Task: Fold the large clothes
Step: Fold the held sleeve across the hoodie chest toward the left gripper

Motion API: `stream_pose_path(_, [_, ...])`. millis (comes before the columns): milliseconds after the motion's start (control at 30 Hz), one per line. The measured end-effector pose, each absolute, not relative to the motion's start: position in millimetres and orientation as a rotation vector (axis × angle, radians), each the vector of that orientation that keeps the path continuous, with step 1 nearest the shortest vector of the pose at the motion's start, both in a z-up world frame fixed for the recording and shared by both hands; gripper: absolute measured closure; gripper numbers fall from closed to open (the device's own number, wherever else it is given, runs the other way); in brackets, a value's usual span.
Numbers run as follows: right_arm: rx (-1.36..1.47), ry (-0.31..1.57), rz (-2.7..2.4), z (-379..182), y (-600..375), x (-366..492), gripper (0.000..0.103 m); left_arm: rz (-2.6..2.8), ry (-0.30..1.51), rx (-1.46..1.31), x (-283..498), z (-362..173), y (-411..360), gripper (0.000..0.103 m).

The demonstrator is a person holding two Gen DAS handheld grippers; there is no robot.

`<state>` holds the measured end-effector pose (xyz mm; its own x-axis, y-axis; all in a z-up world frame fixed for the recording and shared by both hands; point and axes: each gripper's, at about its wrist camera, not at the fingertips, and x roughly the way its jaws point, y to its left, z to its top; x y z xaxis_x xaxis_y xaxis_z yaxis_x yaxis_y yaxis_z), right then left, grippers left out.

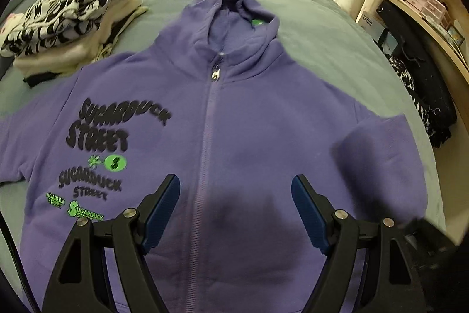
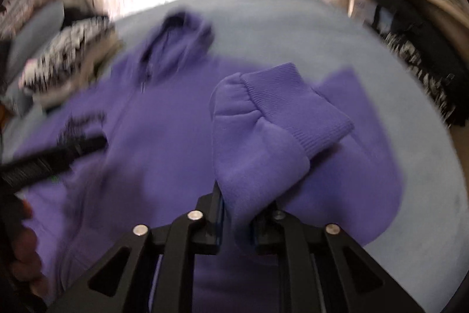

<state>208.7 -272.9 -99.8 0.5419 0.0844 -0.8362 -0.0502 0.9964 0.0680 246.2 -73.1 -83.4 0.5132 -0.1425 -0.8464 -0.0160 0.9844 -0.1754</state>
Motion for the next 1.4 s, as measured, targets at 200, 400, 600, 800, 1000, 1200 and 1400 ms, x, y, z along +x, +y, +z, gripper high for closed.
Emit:
stream_pose_path(200, [0.142,0.997,0.136,-104,-270,184,0.047,-0.14,1.046,-0.169,239,-89,-73,0.026])
stream_pose_path(400, [0.108,0.899,0.225,-91,-268,168,0.046,-0.232,1.046,-0.171,235,-84,-91,0.026])
stream_pose_path(600, [0.036,0.911,0.31,-92,-249,159,0.046,-0.321,1.072,-0.226,230,-82,-94,0.026])
stream_pose_path(800, [0.091,0.95,0.303,-104,-254,157,0.046,-0.403,1.116,-0.352,230,-93,-88,0.026])
stream_pose_path(1000, [0.151,0.959,0.287,-105,-261,157,0.046,-0.463,1.209,-0.503,237,-118,-82,0.026])
stream_pose_path(1200, [0.152,0.964,0.293,-105,-262,155,0.046,-0.594,1.183,-0.695,238,-123,-67,0.025])
stream_pose_path(1400, [0.105,0.986,0.298,-109,-253,158,0.046,-0.622,1.236,-0.713,242,-139,-68,0.02])
